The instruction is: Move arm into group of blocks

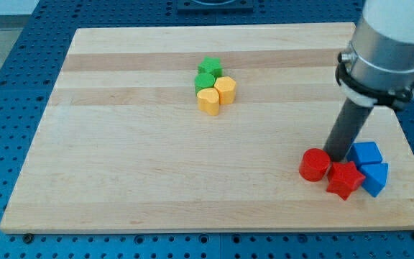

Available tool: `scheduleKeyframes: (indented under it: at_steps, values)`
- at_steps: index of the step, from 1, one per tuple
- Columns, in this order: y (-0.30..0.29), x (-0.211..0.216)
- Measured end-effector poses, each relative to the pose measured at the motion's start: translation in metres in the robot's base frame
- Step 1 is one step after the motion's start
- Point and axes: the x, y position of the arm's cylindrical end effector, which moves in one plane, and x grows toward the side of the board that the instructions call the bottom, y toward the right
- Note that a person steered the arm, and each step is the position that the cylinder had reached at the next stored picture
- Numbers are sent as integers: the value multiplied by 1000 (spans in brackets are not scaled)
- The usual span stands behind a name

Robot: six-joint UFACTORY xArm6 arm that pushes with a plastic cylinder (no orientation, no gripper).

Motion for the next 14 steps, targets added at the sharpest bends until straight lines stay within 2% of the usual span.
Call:
scheduleKeyframes:
  at_steps: [2, 3, 4, 7, 9, 14]
  values:
    - [28, -103]
    - [87, -36]
    - [105, 29]
    - [100, 44]
    - [75, 44]
    - [-57, 44]
